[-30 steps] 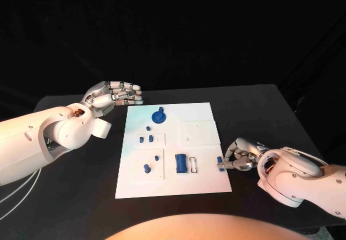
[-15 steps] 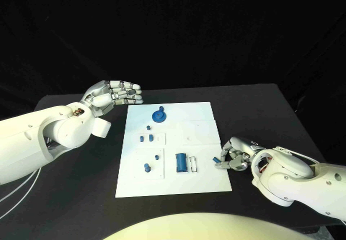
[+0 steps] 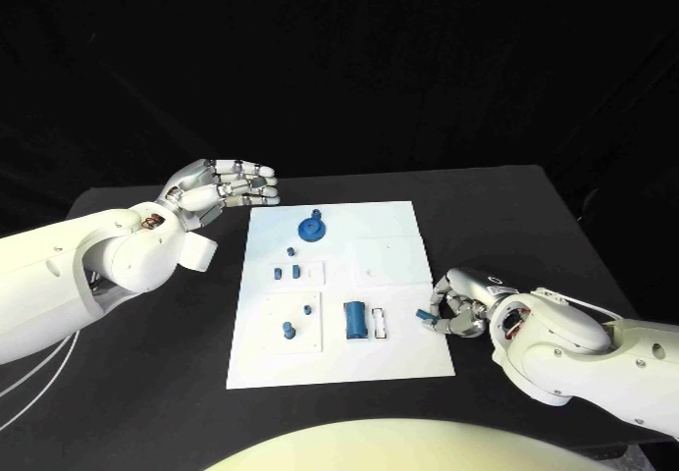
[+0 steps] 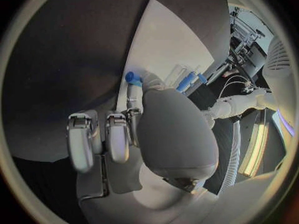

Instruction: Assemble the parts on the task board

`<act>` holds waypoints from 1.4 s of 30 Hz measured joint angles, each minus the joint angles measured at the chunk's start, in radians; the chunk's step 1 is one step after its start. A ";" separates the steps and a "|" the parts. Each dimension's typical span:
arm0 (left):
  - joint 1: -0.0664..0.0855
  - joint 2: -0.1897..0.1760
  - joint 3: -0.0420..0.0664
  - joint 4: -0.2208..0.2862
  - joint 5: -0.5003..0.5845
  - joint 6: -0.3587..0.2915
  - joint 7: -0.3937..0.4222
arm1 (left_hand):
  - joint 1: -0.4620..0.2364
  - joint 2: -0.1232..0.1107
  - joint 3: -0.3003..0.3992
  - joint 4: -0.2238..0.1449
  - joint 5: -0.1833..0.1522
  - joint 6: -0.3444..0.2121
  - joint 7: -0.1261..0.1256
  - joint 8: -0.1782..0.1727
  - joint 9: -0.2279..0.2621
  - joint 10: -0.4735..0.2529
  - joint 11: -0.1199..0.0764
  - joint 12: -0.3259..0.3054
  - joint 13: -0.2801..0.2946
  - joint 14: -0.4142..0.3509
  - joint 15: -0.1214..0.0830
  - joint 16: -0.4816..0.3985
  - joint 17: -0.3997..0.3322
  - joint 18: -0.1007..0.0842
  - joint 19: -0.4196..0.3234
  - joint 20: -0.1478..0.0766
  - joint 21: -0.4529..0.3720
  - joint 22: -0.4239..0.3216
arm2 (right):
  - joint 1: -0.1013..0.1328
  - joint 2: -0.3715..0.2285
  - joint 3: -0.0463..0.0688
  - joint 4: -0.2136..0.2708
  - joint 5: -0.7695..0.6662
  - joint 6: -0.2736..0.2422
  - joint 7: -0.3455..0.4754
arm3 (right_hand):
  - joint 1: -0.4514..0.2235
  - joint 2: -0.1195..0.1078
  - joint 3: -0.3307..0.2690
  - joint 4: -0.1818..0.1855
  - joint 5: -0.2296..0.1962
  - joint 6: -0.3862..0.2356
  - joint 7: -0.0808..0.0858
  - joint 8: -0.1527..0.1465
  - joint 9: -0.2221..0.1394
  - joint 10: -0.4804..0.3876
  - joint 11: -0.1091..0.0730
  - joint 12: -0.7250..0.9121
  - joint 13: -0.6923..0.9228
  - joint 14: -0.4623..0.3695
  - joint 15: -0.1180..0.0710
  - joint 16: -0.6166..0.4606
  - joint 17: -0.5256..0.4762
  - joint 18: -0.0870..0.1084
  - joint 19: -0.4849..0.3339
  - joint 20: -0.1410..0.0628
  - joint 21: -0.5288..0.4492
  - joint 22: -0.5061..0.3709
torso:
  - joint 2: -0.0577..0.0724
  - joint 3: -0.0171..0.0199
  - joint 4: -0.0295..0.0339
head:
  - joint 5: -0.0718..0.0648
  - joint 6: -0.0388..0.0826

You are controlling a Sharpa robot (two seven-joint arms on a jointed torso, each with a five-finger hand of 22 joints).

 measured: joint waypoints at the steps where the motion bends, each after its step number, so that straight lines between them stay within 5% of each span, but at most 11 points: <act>1: 0.000 0.000 0.000 0.000 0.000 0.000 0.000 | 0.000 0.000 0.000 0.000 0.000 0.000 0.000 0.000 0.000 0.000 0.000 0.000 0.000 0.000 0.000 0.000 0.000 0.000 0.000 0.000 0.000 0.000 | 0.000 0.000 0.000 0.001 -0.002 0.000 0.000 | -0.002 -0.003 0.000 0.000 0.009 -0.001 0.001 0.002 0.000 0.000 0.000 0.000 0.000 0.000 0.000 0.000 0.000 0.000 0.000 0.000 0.000 0.000 | 0.000 0.0000 0.0001 | 0.000 0.000; 5: 0.000 0.000 0.000 0.000 0.000 0.000 0.000 | 0.000 0.000 0.000 0.000 0.000 0.000 0.000 0.000 0.000 0.000 0.000 0.000 0.000 0.000 0.000 0.000 0.000 0.000 0.000 0.000 0.000 0.000 | 0.000 -0.003 -0.001 0.008 -0.002 -0.003 -0.006 | -0.042 -0.043 0.074 -0.001 0.081 -0.003 0.003 0.022 -0.011 0.000 0.000 0.000 0.000 0.000 0.000 0.000 0.000 0.000 0.000 0.000 0.000 0.001 | 0.000 0.0002 0.0005 | 0.000 0.001; 6: 0.000 0.000 0.000 0.000 0.000 0.000 0.000 | 0.000 0.000 0.000 0.000 0.000 0.000 0.000 0.000 0.000 0.000 0.000 0.000 0.000 0.000 0.000 0.000 0.000 0.000 0.001 0.000 0.000 0.000 | 0.001 -0.004 -0.001 0.011 0.001 -0.004 -0.008 | -0.054 -0.049 0.091 -0.005 0.101 -0.004 0.004 0.030 -0.073 0.000 0.000 0.000 0.000 0.000 0.000 0.000 0.000 0.000 0.000 0.000 0.000 0.001 | 0.000 0.0002 0.0005 | 0.000 0.001; 8: 0.000 0.001 0.000 0.000 0.000 0.001 0.000 | 0.000 0.000 0.000 0.000 0.000 0.000 0.000 0.000 0.000 0.000 0.000 0.000 0.000 0.000 0.000 0.000 0.000 0.000 0.007 0.000 0.000 0.000 | 0.005 -0.006 -0.002 0.019 0.015 -0.008 -0.011 | -0.080 -0.047 0.109 -0.009 0.124 -0.015 0.007 0.033 -0.112 0.000 0.000 0.000 0.000 0.000 0.000 0.000 0.000 0.000 0.000 0.000 0.000 0.001 | 0.000 0.0002 0.0007 | 0.000 0.001; 10: 0.000 0.001 0.000 -0.001 0.000 0.001 0.000 | 0.000 0.000 0.000 0.000 0.000 0.000 0.000 0.000 0.000 0.000 0.000 0.000 0.000 0.000 0.000 0.000 0.000 0.000 0.007 0.000 0.000 0.000 | 0.009 -0.005 -0.005 0.028 0.039 -0.013 -0.013 | -0.097 -0.051 0.152 -0.049 0.133 -0.024 0.005 0.033 -0.112 0.000 0.000 0.000 0.000 0.000 0.000 0.000 0.000 0.000 0.000 0.000 0.000 0.001 | 0.000 0.0002 0.0010 | 0.000 0.001; 29: 0.000 0.004 0.000 0.000 0.000 0.001 -0.001 | 0.000 0.000 0.000 0.000 0.000 0.000 0.000 0.000 0.000 0.000 0.000 0.000 0.000 0.000 0.000 0.000 0.000 0.000 0.007 0.000 0.000 -0.001 | 0.031 0.084 -0.005 0.038 0.324 -0.091 -0.007 | -0.188 -0.049 0.235 -0.100 0.139 -0.036 0.006 0.045 -0.079 0.000 0.000 0.000 0.000 0.000 0.000 0.000 0.000 0.000 0.000 0.001 0.000 0.001 | 0.001 -0.0002 0.0006 | 0.000 -0.004; 40: 0.000 0.005 0.000 0.000 0.000 0.002 -0.002 | 0.000 0.000 0.000 0.000 0.000 0.000 0.000 0.000 0.000 0.000 0.000 0.000 0.000 0.000 0.000 0.000 0.001 0.000 0.007 0.000 0.000 -0.002 | 0.031 0.139 -0.005 0.012 0.373 -0.112 -0.008 | -0.278 -0.053 0.336 -0.170 0.071 -0.039 0.010 0.047 -0.078 0.000 0.000 0.000 0.000 0.000 0.000 0.000 0.000 0.000 0.000 0.001 0.000 0.000 | 0.001 0.0014 0.0004 | 0.002 -0.005; 42: 0.000 0.005 0.000 0.000 0.000 0.002 -0.003 | 0.000 0.000 0.000 0.000 0.000 0.000 0.000 0.000 0.000 0.000 0.000 0.000 0.000 0.000 0.000 0.000 0.001 0.000 0.007 0.000 0.000 -0.002 | 0.031 0.147 -0.005 0.007 0.377 -0.113 -0.008 | -0.299 -0.057 0.339 -0.170 0.088 -0.038 0.009 0.049 -0.078 0.000 0.000 0.000 0.000 0.000 0.000 0.000 0.000 0.000 -0.001 0.001 0.000 0.000 | 0.001 0.0014 0.0003 | 0.002 -0.005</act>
